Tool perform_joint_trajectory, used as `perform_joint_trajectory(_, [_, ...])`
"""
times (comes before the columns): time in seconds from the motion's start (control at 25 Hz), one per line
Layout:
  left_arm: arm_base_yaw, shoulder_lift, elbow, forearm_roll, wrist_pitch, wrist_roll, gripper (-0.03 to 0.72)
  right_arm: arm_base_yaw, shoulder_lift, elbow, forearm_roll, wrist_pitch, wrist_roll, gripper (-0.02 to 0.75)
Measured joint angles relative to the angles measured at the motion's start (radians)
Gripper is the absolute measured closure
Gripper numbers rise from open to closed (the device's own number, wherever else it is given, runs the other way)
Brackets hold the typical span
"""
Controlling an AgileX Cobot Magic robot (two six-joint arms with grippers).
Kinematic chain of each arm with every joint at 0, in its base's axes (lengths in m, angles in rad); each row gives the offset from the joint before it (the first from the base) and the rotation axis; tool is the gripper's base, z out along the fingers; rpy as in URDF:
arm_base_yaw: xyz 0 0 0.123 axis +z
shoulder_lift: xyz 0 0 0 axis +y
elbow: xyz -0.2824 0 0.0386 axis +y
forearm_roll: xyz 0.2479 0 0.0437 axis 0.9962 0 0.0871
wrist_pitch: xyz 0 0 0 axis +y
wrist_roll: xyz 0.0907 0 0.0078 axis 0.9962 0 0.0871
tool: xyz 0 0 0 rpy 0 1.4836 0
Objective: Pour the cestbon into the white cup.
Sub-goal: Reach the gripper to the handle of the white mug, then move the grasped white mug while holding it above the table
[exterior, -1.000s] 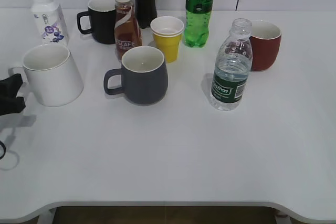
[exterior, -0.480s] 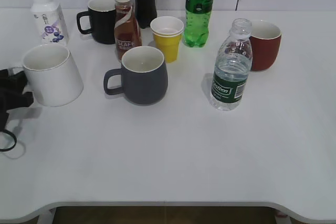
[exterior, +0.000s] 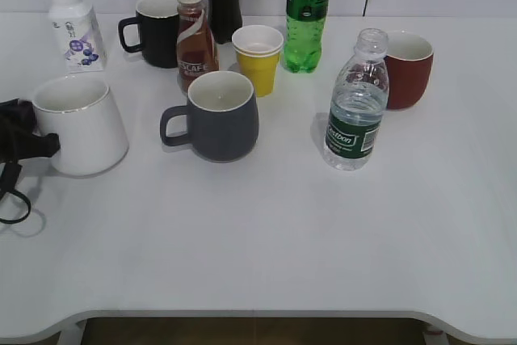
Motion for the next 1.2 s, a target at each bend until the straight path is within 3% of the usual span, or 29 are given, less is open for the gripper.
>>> perform_joint_trajectory(0.12, [0.000, -0.040, 0.021, 0.003, 0.020, 0.000, 0.654, 0.000, 0.029, -0.014, -0.001, -0.184, -0.037, 0.146])
perform_joint_trajectory(0.48, [0.000, -0.275, 0.096, 0.074, 0.019, 0.006, 0.654, 0.000, 0.503, -0.015, -0.017, -1.077, -0.111, 0.146])
perform_joint_trajectory(0.72, [0.000, -0.445, 0.096, 0.132, 0.147, 0.006, 0.655, 0.000, 0.849, 0.078, -0.049, -1.355, 0.075, 0.146])
perform_joint_trajectory(0.92, [0.000, -0.551, 0.096, 0.137, 0.302, 0.006, 0.655, 0.000, 1.084, 0.266, -0.183, -1.682, 0.252, 0.146])
perform_joint_trajectory(1.08, [-0.002, -0.576, 0.096, 0.156, 0.317, 0.006, 0.655, 0.000, 1.305, 0.267, -0.344, -1.849, 0.260, 0.146])
perform_joint_trajectory(1.2, [-0.004, -0.577, 0.096, 0.179, 0.326, 0.000, 0.655, 0.000, 1.469, 0.238, -0.390, -1.921, 0.245, 0.146])
